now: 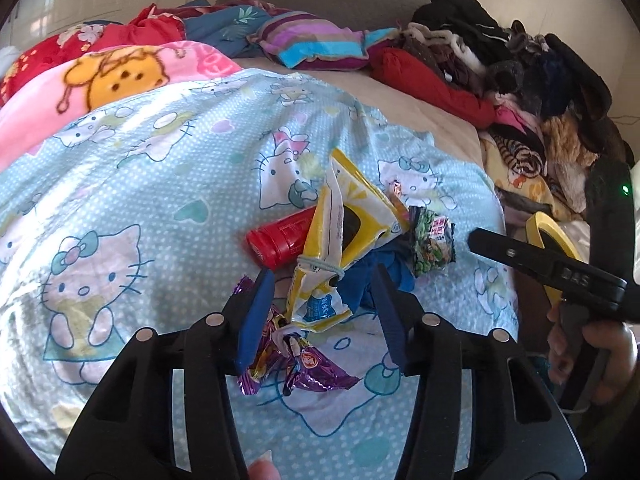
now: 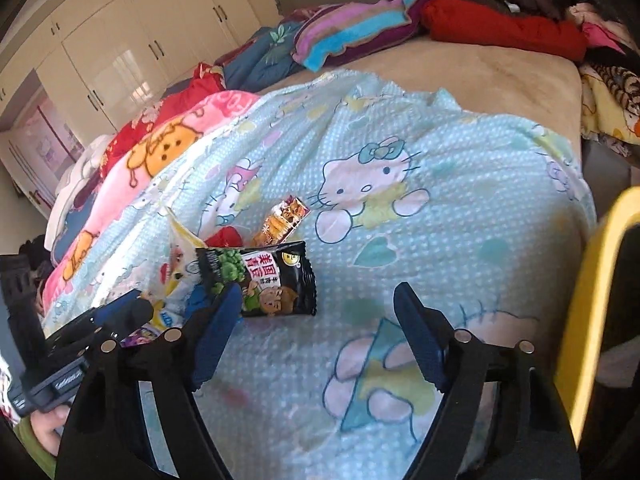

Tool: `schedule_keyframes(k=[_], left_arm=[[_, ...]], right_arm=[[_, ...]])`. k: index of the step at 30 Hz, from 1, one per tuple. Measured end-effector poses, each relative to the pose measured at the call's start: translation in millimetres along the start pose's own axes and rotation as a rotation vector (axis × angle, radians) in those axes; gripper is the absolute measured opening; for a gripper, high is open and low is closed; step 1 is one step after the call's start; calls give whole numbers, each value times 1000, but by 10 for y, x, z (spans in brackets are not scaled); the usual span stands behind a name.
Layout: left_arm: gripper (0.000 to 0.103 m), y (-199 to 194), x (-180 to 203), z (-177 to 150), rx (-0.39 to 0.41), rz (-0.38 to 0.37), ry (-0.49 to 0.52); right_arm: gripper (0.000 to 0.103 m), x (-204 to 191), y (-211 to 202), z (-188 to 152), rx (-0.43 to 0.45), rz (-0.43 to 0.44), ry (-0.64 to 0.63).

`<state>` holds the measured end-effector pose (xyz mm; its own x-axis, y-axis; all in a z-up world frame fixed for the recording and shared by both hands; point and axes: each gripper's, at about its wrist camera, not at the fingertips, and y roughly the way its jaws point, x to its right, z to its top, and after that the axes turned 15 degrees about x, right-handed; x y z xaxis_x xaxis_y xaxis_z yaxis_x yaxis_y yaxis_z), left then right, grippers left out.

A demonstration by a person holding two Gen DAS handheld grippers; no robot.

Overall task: Collect trash
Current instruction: 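Grasp the yellow-white wrapper with the left tool while the right tool grasps the green snack packet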

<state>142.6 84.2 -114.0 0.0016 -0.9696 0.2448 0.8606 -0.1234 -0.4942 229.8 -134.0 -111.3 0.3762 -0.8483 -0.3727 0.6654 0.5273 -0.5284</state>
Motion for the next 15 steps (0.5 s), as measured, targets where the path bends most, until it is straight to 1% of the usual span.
schedule_keyframes(k=[3,4,6,7,8,9,10,11,15], left_arm=[[43,62,-8,-19,-12,-6,-4],[43,85,-14,-30,-17,-6,-6],[41,119,-16,-51,-25,-9,-9],[37,139,-16,-65,-31,-8,-8],[37,152,-14,-77,-35,-5,-6],[35,162,-14,-86,-38,-6,-5],[35,170,-14,-96,-40,-5,-7],[35,174,-17,-100,-40,-4,-9],[23,177,-28,-111,-41,10,-10]], right_arm=[[75,-11,142,-10,-21,27,10],[72,-5,195,-20,-32,42,22],[56,1,254,-28,-44,62,29],[38,-10,261,-32,-49,77,23],[25,-25,247,-42,-47,87,12],[20,-33,225,-46,-41,86,7],[11,-31,207,-50,-38,87,7],[10,-21,170,-62,-34,91,14],[8,30,-12,-71,10,87,54]])
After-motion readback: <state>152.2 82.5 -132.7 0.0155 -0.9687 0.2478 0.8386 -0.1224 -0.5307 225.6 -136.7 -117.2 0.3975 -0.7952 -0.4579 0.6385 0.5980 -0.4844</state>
